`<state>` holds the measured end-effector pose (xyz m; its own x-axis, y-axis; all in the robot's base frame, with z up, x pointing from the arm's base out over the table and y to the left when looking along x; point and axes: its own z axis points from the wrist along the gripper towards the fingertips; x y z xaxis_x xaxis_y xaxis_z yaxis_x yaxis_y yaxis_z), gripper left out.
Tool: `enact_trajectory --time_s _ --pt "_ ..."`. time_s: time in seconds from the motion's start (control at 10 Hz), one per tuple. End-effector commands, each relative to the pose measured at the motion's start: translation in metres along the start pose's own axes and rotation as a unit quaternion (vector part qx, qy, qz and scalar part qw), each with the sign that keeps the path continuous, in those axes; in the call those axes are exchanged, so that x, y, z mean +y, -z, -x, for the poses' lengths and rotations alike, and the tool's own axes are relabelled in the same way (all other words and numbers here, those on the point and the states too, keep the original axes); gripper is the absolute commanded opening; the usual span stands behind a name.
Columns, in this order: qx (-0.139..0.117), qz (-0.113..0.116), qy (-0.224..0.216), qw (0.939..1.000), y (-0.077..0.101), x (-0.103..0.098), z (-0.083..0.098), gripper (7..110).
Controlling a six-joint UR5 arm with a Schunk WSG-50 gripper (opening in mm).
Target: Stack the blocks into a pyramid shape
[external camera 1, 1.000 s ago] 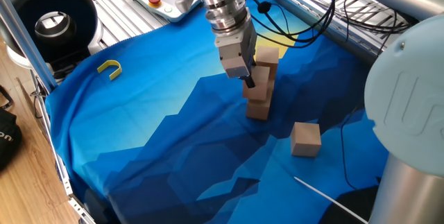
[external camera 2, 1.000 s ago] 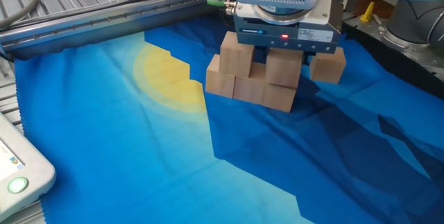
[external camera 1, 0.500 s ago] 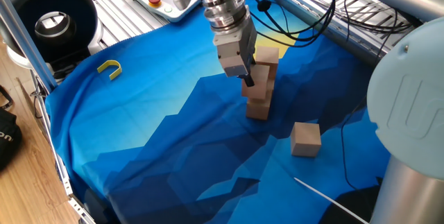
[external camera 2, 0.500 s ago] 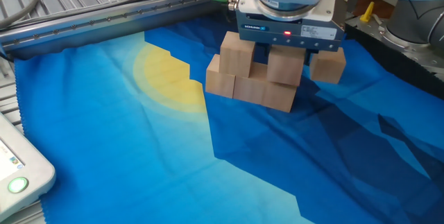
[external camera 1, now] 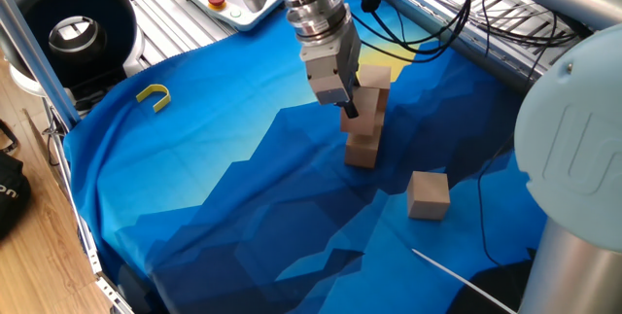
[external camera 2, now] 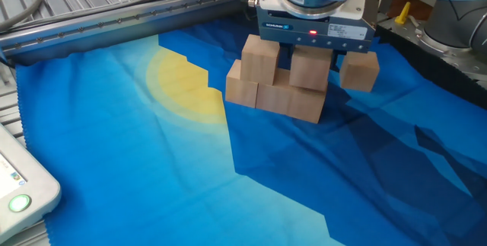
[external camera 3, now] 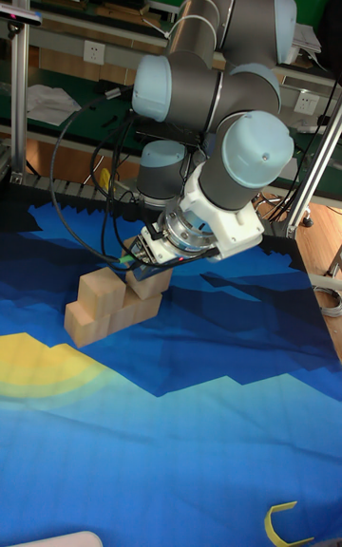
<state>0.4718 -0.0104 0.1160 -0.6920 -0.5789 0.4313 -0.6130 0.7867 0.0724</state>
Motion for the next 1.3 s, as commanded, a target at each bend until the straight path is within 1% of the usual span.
enact_trajectory --time_s 0.0,0.2,0.6,0.8,1.0,1.2 --pt "-0.003 0.004 0.001 1.0 0.001 0.002 0.001 7" --pt "-0.007 0.005 -0.003 1.0 0.002 0.002 0.004 7" --pt "-0.024 0.013 -0.003 0.9996 0.007 0.0 0.016 7" --pt "-0.024 0.016 -0.003 0.9996 0.007 0.001 0.016 7" --pt "-0.042 0.024 -0.003 0.9988 0.007 0.005 0.025 7" --pt "-0.051 0.039 -0.018 0.9978 0.008 0.012 0.03 7"
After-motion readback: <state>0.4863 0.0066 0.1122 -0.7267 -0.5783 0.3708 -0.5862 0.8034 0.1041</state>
